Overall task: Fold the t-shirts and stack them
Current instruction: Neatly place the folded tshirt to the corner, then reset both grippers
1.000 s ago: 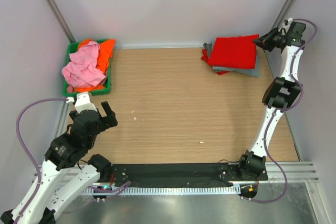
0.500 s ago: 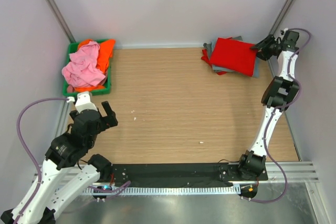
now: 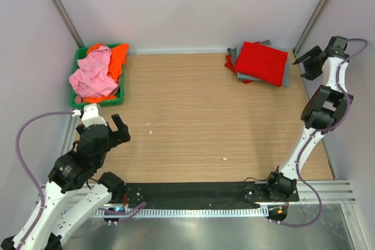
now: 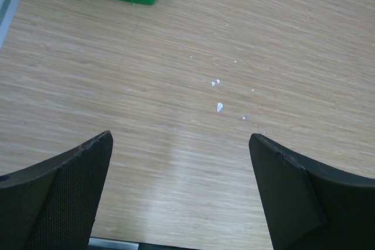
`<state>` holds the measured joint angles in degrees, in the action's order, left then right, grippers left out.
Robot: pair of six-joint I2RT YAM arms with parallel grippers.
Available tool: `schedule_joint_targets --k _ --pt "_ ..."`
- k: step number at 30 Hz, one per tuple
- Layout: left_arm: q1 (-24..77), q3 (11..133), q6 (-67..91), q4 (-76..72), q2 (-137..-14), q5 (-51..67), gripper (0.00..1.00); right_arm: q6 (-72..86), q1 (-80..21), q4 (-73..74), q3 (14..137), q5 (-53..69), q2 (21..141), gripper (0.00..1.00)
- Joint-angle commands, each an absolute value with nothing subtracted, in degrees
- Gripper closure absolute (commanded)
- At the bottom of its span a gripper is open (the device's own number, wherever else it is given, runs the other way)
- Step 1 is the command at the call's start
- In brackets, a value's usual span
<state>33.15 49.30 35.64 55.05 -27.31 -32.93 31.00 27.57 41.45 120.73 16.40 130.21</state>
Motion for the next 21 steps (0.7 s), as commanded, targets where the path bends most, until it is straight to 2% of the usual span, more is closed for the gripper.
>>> schedule_joint_targets --k 1,7,13,18,21 --pt "33.22 49.04 36.12 52.82 -26.28 -33.75 0.00 35.51 32.26 35.43 115.59 3.96 116.30 0.29" --pt "33.22 48.96 36.39 52.82 -25.05 -34.10 0.00 29.63 16.11 34.02 105.14 -8.24 96.97 0.29" --pt "33.22 48.96 36.91 53.17 -25.22 -34.98 0.00 29.09 -4.52 21.64 77.12 -8.26 74.85 0.29" --pt "33.31 48.96 36.91 53.26 -25.40 -34.98 0.00 32.42 -19.31 13.02 54.52 -7.65 64.35 0.29" --pt "33.31 48.96 37.09 53.44 -25.58 -35.16 0.01 35.06 -30.73 11.78 47.21 -11.92 62.05 0.20"
